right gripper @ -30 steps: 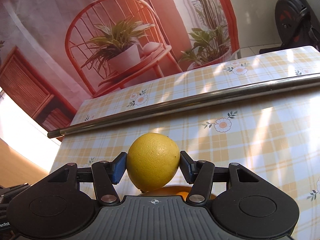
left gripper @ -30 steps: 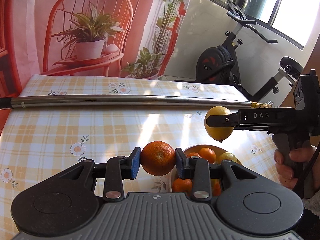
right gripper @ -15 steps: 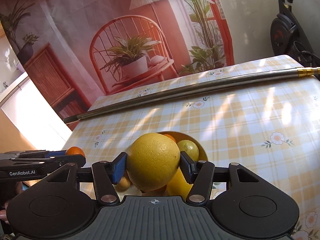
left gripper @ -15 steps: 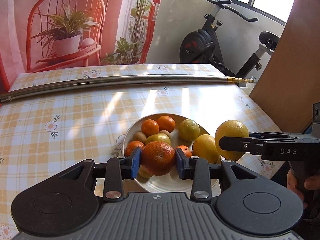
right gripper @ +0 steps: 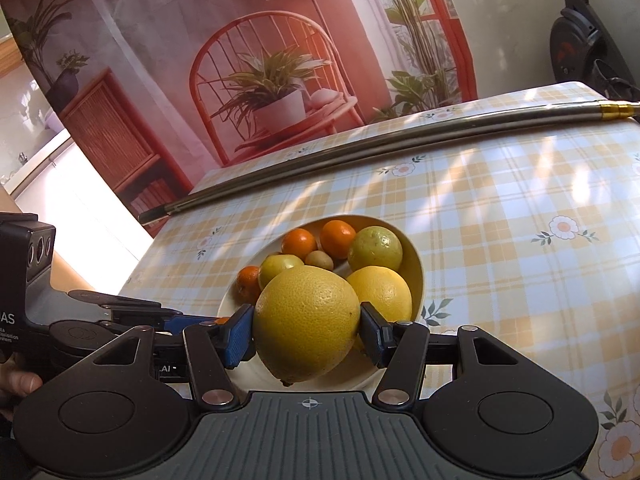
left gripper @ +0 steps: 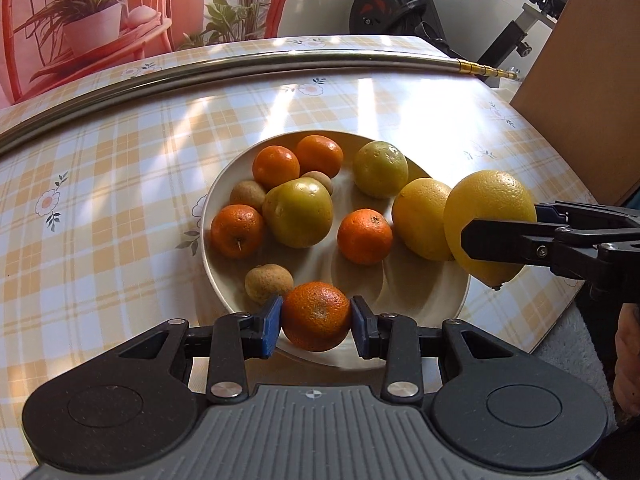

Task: Organize fruits
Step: 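Carry the tangerine to the plate with the left tool while the right tool carries the lemon there, then open the left tool to drop the tangerine while the right tool lowers the lemon onto the plate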

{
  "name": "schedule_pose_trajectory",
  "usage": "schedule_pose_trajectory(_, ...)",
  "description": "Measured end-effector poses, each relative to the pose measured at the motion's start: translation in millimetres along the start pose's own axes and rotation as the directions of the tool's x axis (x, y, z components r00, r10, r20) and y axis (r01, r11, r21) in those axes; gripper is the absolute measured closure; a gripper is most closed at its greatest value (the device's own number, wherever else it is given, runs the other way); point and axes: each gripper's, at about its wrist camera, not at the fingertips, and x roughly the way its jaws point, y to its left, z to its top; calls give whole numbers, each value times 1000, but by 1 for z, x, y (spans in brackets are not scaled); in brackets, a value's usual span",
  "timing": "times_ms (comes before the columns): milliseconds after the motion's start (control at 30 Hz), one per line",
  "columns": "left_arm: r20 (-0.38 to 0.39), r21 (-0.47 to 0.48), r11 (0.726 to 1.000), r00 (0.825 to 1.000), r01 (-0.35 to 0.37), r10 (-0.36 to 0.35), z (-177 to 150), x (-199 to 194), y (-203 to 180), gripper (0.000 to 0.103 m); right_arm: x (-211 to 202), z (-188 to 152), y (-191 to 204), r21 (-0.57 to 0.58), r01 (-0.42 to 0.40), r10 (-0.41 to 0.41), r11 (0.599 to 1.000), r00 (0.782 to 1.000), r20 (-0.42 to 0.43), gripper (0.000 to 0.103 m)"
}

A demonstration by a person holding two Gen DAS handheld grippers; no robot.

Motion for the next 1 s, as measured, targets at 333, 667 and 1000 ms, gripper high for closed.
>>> schedule_pose_trajectory(333,-1,36,999,1000,-26,26,3,14,-4,64,5,2,-5,15,7,-6,1000,1000,-7,51)
schedule_pose_trajectory(667,121,-91,996,992,-26,37,-7,-36,3,50,9,2,6,-28,-3,2,1000,999,-35,51)
schedule_pose_trajectory(1000,280,-200,971,942,-132,185,-14,-74,11,46,27,0,35,-137,31,-48,990,991,-126,51)
